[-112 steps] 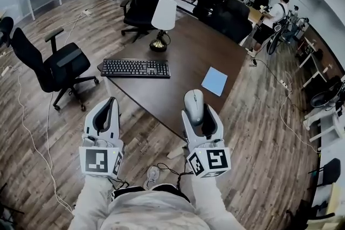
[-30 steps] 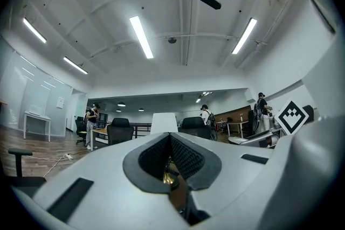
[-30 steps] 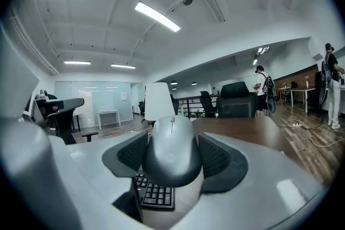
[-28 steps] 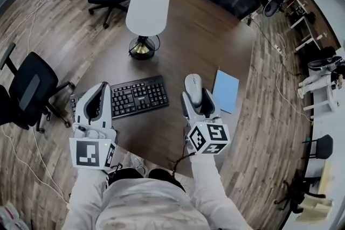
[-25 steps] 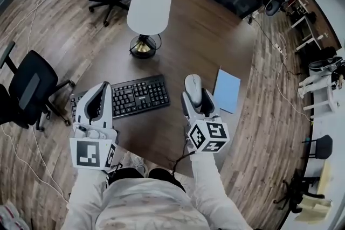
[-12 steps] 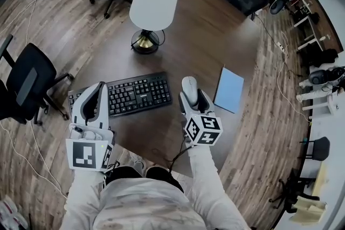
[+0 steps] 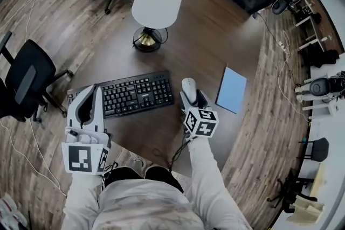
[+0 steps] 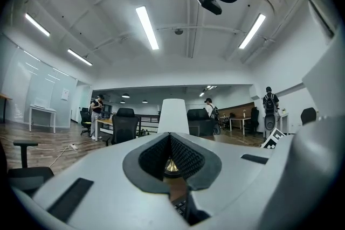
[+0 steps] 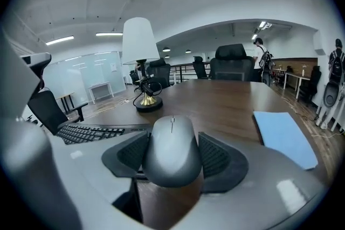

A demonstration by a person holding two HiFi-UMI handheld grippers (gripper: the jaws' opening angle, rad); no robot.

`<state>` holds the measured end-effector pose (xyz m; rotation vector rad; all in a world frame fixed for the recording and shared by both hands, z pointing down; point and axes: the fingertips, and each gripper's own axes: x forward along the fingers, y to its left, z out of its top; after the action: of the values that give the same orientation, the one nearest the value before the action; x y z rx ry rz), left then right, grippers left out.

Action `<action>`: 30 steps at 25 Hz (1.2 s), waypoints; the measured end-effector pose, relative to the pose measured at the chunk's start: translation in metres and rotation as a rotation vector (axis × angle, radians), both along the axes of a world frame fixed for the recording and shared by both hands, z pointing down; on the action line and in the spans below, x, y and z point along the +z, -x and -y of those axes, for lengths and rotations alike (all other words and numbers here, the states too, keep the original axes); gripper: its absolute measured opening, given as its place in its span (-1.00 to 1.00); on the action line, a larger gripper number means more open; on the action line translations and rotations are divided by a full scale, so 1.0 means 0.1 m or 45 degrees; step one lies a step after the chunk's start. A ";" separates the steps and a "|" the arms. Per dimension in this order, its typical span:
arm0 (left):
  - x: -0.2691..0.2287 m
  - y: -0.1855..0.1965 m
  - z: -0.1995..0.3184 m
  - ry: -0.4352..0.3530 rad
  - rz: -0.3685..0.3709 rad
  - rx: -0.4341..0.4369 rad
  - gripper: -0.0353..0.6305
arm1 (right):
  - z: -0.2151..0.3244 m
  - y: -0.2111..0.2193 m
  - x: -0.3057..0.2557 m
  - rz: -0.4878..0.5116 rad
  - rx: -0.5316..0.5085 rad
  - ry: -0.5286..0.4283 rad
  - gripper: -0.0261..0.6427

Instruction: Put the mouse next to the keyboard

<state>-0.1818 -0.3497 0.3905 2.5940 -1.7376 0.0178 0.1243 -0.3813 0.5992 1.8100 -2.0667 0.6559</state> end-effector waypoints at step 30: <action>0.21 0.12 0.05 0.052 0.042 -0.053 -0.88 | 0.18 -0.08 0.76 -0.105 -0.029 0.228 0.00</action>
<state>-0.1938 -0.3549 0.4117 2.5426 -1.7817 0.0950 0.1322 -0.3995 0.6749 1.6825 -1.9076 0.7224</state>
